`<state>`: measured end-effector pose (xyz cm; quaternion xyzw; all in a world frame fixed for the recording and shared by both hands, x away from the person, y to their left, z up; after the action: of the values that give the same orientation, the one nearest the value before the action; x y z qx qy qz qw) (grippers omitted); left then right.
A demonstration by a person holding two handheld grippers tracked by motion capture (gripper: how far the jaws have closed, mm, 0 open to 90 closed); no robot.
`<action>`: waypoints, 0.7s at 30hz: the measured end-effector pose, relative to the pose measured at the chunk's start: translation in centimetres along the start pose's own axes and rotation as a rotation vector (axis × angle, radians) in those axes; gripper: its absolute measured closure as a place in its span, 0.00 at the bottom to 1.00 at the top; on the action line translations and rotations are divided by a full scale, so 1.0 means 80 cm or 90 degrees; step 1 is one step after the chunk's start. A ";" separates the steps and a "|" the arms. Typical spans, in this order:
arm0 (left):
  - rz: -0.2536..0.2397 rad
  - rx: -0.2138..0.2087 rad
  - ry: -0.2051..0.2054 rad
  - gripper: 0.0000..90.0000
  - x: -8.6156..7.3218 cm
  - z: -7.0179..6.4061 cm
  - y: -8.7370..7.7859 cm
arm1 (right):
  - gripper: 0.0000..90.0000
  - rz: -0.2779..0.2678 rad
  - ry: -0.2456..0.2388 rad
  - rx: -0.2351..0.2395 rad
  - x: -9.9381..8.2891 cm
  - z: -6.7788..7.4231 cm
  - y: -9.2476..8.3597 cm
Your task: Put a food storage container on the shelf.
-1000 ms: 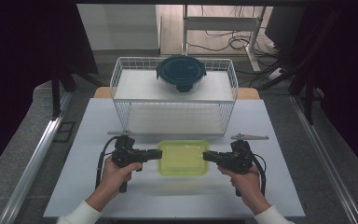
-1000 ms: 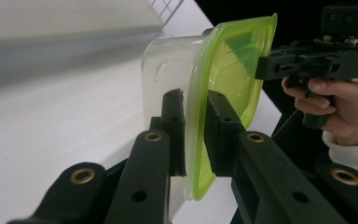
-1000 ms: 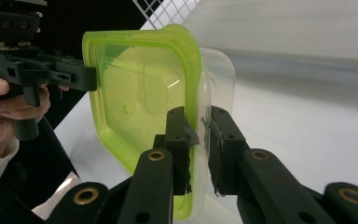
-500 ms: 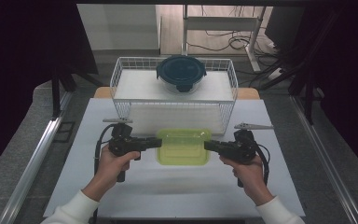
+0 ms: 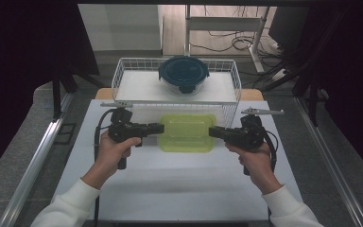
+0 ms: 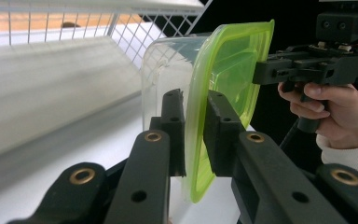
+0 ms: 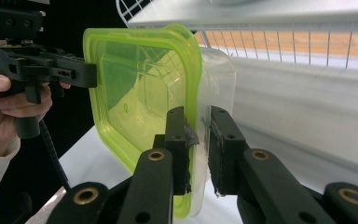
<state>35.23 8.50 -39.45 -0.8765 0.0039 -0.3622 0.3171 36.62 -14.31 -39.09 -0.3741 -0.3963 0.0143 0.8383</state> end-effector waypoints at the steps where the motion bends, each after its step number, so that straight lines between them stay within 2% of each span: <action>1: -0.006 -0.003 0.002 0.88 0.006 -0.001 -0.004 | 0.87 -0.005 -0.007 0.000 0.008 0.002 -0.004; 11: -0.020 -0.010 0.009 0.89 0.034 -0.002 -0.025 | 0.87 -0.021 -0.029 0.004 0.043 0.014 -0.018; 21: -0.022 -0.009 0.019 0.89 0.063 -0.001 -0.034 | 0.87 -0.036 -0.032 0.010 0.070 0.010 -0.026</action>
<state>38.31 9.45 -34.72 -0.8731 -0.0040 -0.3808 0.3043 39.38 -13.51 -33.79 -0.3561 -0.4276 0.0032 0.8309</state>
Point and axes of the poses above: each handheld gripper's, and its own axes: y roughly forward along the jaws, x roughly out of its top, z roughly to its left, the point moved 8 cm from there along y, roughly forward along the jaws, and after that the axes turned 15 degrees about z, right-handed, at the moved point
